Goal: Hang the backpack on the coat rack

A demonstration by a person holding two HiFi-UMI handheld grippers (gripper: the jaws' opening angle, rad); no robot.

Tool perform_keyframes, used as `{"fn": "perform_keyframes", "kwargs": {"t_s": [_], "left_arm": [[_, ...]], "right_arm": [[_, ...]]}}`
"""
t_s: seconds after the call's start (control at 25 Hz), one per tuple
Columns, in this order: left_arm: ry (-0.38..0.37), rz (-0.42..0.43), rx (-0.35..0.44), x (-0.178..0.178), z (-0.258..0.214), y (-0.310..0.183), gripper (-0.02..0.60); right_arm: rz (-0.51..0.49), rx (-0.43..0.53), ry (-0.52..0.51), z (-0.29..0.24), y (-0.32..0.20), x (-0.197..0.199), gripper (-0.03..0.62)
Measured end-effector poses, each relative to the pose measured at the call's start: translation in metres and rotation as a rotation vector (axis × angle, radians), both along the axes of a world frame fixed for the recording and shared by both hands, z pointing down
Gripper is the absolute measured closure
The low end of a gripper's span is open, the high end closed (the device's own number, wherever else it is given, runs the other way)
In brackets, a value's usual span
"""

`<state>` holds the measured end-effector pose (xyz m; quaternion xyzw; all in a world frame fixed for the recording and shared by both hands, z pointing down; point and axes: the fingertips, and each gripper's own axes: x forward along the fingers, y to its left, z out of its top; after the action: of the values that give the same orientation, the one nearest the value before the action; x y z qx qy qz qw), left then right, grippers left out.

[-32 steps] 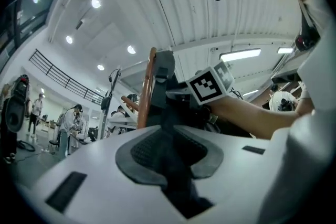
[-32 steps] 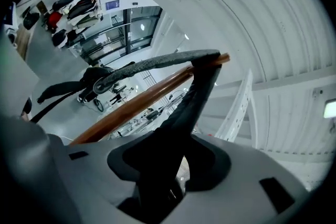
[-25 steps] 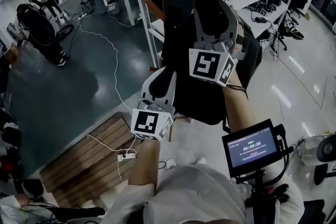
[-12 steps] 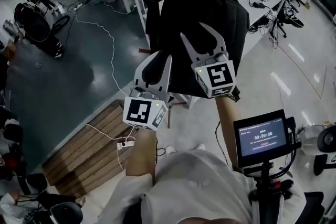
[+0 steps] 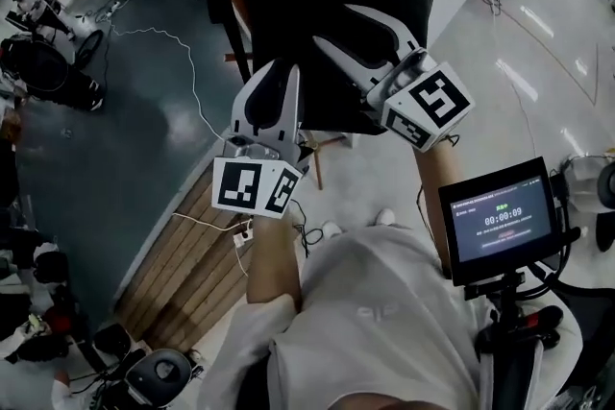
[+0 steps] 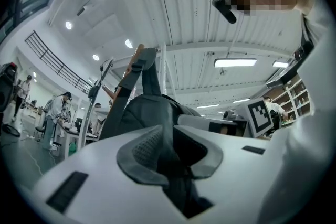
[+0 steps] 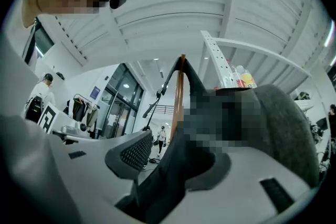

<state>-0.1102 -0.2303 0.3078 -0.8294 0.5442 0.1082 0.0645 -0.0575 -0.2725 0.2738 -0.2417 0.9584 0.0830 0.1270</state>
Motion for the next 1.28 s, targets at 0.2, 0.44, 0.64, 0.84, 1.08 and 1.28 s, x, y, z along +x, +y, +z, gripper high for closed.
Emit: {"fn": "perform_keyframes", "kwargs": {"t_s": [0.2,0.44,0.64,0.84,1.08,1.28], "left_arm": [[-0.004,0.040,-0.018,0.012,0.003,-0.004,0.514],[0.014,0.064,-0.043,0.016,0.008,-0.006,0.514],[0.019,0.065,-0.052,0.015,0.010,-0.008,0.514],[0.022,0.068,-0.055,0.017,0.012,-0.008,0.514],[0.027,0.067,-0.058,0.015,0.012,-0.010,0.514],[0.027,0.069,-0.060,0.017,0.013,-0.010,0.514]], "right_arm": [[0.011,-0.003,0.032,0.011,0.000,0.000,0.396],[0.001,-0.064,-0.022,0.019,-0.003,0.007,0.396],[0.004,-0.063,-0.017,0.021,-0.001,0.008,0.396],[-0.007,-0.061,-0.033,0.020,0.003,0.009,0.396],[-0.015,-0.050,-0.037,0.017,0.007,0.008,0.396],[0.040,-0.094,-0.067,0.019,-0.003,0.016,0.441]]}}
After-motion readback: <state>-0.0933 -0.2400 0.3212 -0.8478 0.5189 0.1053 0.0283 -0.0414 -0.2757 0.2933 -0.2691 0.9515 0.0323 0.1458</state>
